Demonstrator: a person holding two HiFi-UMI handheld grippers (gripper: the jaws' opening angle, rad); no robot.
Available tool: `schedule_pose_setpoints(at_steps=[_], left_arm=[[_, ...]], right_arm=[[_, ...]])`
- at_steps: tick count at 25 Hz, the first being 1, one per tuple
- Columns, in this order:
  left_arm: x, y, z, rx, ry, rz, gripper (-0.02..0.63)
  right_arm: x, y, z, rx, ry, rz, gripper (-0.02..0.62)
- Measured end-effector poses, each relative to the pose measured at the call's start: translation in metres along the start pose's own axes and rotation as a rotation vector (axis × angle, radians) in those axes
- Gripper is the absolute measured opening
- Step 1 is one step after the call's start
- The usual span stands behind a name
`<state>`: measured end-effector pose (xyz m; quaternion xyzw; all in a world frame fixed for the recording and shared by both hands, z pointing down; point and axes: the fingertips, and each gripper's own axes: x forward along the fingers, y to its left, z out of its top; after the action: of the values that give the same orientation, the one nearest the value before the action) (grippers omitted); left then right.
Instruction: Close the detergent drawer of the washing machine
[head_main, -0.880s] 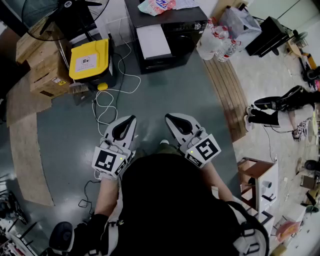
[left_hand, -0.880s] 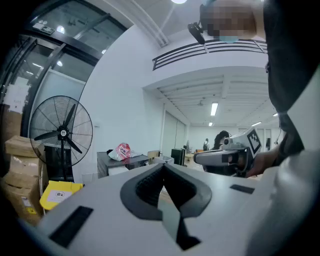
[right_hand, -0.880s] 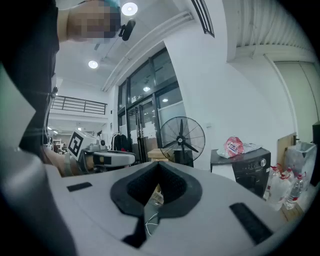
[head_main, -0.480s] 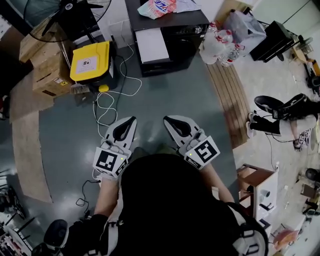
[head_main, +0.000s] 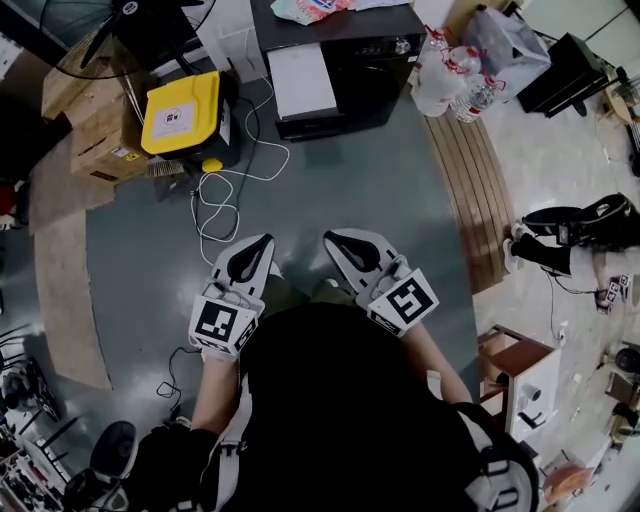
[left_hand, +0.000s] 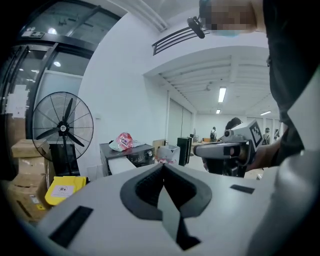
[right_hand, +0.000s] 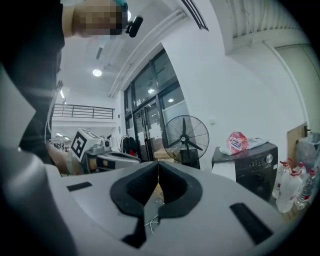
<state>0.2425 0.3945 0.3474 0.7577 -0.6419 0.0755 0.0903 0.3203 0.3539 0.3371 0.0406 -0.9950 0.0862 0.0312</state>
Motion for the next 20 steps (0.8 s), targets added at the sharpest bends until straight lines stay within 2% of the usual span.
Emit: schedule_pose_setpoints(at_steps=[9,20], left_arm=[[0.034,0.046,0.004,-0.026,-0.019,-0.037,0.011],[0.061,0.172,0.011,-0.054,-0.040,-0.094,0.011]], right_arm=[[0.041,-0.036,0.002,-0.005,0.033,-0.029,0.017],[0.160,-0.067,0.020,-0.045,0.099,-0.070,0.017]])
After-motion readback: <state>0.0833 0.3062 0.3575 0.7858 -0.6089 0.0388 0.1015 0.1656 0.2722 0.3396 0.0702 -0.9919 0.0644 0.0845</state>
